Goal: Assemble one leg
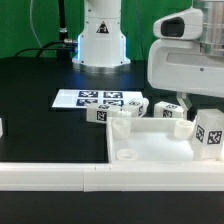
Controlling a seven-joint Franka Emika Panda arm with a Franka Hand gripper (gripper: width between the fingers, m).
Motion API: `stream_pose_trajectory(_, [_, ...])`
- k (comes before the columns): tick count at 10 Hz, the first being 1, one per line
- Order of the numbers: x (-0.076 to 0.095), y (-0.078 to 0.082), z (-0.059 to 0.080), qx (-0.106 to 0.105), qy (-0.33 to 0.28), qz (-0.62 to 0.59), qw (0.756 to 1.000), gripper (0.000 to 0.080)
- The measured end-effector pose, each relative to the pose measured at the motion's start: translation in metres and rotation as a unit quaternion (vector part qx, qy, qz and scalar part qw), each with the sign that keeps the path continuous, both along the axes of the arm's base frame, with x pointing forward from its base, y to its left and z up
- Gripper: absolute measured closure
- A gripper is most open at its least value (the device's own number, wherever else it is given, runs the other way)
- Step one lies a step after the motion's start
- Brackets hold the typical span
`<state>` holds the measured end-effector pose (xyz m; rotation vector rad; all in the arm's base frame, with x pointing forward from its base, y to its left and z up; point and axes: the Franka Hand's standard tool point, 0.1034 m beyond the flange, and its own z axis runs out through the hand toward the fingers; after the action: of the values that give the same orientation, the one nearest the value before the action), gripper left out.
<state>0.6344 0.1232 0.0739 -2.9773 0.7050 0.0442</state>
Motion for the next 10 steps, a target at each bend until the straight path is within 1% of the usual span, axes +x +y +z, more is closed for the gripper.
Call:
stream_pose_trajectory(2, [0.000, -0.001, 0.000, 0.000, -0.005, 0.058, 0.998, 0.0150])
stream_pose_trajectory(3, [0.005, -0.004, 0.000, -0.013, -0.022, 0.188, 0.982, 0.0150])
stream_pose_trajectory(4, [0.010, -0.002, 0.001, -0.019, -0.043, 0.227, 0.973, 0.0150])
stream_pose_trajectory(5, [0.010, 0.000, 0.000, -0.016, -0.042, 0.204, 0.978, 0.0150])
stream_pose_trajectory(6, [0.010, -0.001, 0.000, -0.016, -0.042, 0.205, 0.978, 0.0272])
stream_pose_trajectory(7, [0.010, -0.001, 0.000, -0.016, -0.040, 0.173, 0.984, 0.0410])
stream_pose_trajectory(8, [0.010, -0.004, 0.000, -0.016, -0.037, 0.131, 0.991, 0.0410])
stream_pose_trajectory(9, [0.010, -0.008, 0.000, -0.018, -0.034, 0.100, 0.994, 0.0501])
stream_pose_trajectory(10, [0.010, -0.008, 0.000, -0.018, -0.030, 0.039, 0.999, 0.0502])
